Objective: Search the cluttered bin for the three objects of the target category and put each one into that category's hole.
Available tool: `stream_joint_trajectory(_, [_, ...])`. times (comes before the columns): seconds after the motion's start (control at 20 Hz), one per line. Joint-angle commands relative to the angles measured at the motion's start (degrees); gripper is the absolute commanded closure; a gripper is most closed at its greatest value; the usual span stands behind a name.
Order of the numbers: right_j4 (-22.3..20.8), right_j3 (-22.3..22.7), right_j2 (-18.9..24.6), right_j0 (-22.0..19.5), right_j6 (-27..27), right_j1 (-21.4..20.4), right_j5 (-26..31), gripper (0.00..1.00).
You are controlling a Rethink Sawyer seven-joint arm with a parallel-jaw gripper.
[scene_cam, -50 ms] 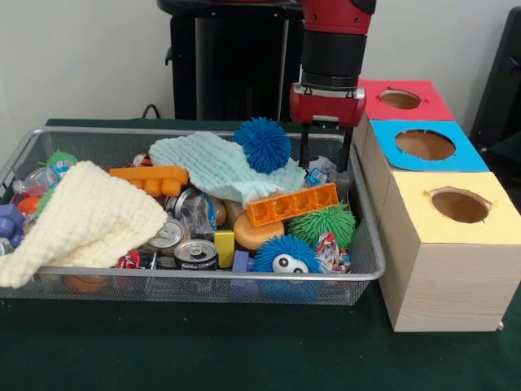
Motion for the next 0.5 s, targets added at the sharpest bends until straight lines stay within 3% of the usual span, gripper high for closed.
stream_joint_trajectory(0.05, [-1.65,-4.48,4.64,-3.19,13.90,2.15,-4.88,0.00])
stream_joint_trajectory(0.5, [-1.31,-5.29,3.97,-2.94,10.66,1.78,-1.15,0.00])
